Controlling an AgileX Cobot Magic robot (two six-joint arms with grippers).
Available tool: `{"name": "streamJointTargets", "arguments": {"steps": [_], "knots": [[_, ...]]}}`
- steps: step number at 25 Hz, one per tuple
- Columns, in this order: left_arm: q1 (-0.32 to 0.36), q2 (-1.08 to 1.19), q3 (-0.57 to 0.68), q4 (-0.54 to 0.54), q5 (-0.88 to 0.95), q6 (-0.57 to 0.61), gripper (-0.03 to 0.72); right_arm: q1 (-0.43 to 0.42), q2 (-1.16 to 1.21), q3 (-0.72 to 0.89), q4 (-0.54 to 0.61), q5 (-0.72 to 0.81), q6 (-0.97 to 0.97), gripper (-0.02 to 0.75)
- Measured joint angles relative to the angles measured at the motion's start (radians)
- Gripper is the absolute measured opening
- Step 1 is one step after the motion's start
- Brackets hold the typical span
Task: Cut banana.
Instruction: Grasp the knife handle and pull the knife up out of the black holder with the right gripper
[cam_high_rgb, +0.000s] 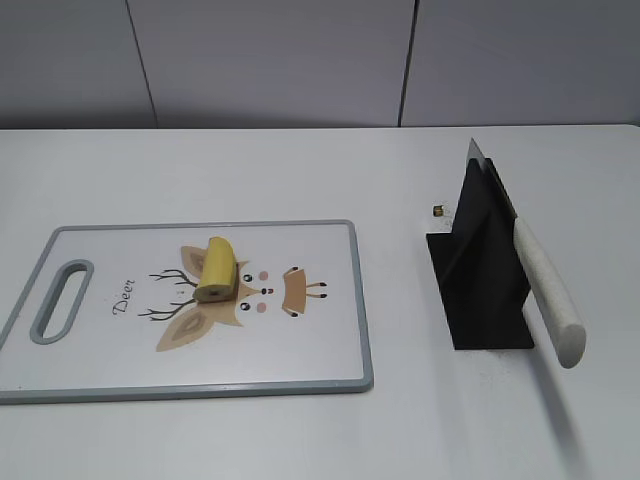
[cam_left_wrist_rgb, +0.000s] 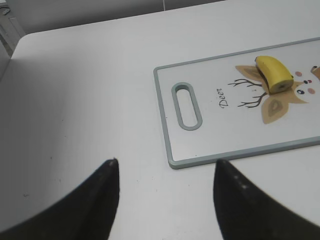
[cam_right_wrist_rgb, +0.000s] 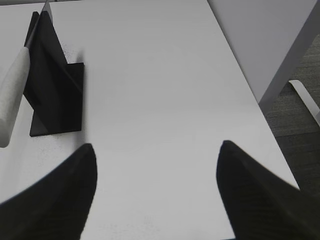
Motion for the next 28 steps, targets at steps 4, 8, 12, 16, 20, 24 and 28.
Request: {"name": "streamJointTargets", "arguments": {"steps": [4, 8, 12, 16, 20, 24, 28], "knots": [[0.0, 0.0, 0.0, 0.0, 0.0, 0.0, 0.577, 0.0, 0.0, 0.0, 0.0, 0.0, 0.0, 0.563], [0.0, 0.0, 0.0, 0.0, 0.0, 0.0, 0.574, 0.0, 0.0, 0.0, 0.001, 0.0, 0.0, 0.563], [0.0, 0.0, 0.0, 0.0, 0.0, 0.0, 0.57, 0.0, 0.0, 0.0, 0.004, 0.0, 0.0, 0.563], [0.0, 0.0, 0.0, 0.0, 0.0, 0.0, 0.57, 0.0, 0.013, 0.0, 0.004, 0.0, -0.002, 0.563], [0.0, 0.0, 0.0, 0.0, 0.0, 0.0, 0.57, 0.0, 0.092, -0.003, 0.005, 0.0, -0.033, 0.563], [0.0, 0.0, 0.0, 0.0, 0.0, 0.0, 0.57, 0.0, 0.165, -0.029, 0.005, -0.001, -0.045, 0.563], [0.0, 0.0, 0.0, 0.0, 0.0, 0.0, 0.57, 0.0, 0.214, -0.083, 0.005, -0.002, -0.045, 0.563]]}}
